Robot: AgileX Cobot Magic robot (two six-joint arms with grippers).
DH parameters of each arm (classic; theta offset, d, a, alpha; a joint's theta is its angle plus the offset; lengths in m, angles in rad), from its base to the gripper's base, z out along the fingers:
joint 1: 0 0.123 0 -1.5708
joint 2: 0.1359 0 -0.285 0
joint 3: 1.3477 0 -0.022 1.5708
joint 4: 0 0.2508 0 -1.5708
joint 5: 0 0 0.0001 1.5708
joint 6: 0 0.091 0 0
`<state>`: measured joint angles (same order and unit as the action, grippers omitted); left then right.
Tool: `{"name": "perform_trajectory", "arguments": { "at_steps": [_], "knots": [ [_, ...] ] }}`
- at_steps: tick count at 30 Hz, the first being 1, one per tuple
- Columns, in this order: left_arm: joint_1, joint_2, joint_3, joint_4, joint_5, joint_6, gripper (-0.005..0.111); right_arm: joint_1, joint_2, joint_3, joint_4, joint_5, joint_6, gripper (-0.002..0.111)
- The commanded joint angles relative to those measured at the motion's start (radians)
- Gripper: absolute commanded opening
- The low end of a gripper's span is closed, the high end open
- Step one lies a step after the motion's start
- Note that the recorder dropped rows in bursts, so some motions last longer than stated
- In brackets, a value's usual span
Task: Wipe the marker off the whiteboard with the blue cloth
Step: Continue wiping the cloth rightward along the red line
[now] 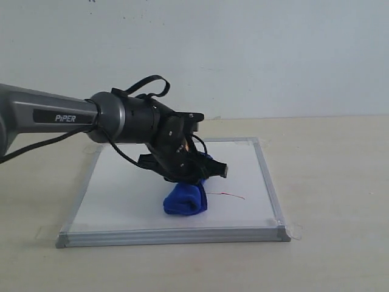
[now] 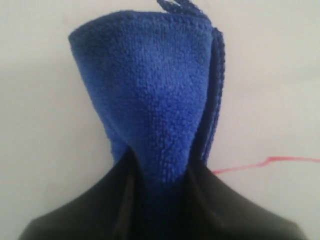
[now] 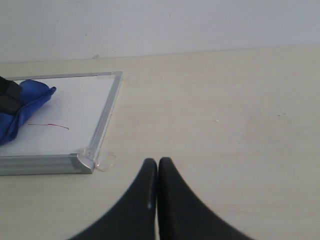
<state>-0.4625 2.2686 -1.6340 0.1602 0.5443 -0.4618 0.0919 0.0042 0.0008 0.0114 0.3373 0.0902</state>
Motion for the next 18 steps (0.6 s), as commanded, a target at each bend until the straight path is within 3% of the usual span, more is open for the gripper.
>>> {"name": "perform_trajectory", "arguments": {
  "at_steps": [1,6,13,18],
  "knots": [
    [0.051,0.018,0.003,0.044,0.074,0.006,0.004,-0.002,-0.004,-0.001,0.001,-0.007,0.0,0.0],
    [0.037,0.018,-0.023,0.019,0.1,-0.012,0.004,-0.002,-0.004,-0.001,0.001,-0.007,0.0,0.0],
    [-0.101,0.037,-0.025,-0.098,-0.087,0.063,0.004,-0.002,-0.004,-0.001,0.001,-0.007,0.0,0.0],
    [-0.132,0.045,-0.025,-0.085,-0.114,0.068,0.004,-0.002,-0.004,-0.001,0.001,-0.007,0.0,0.0]
  ]
}}
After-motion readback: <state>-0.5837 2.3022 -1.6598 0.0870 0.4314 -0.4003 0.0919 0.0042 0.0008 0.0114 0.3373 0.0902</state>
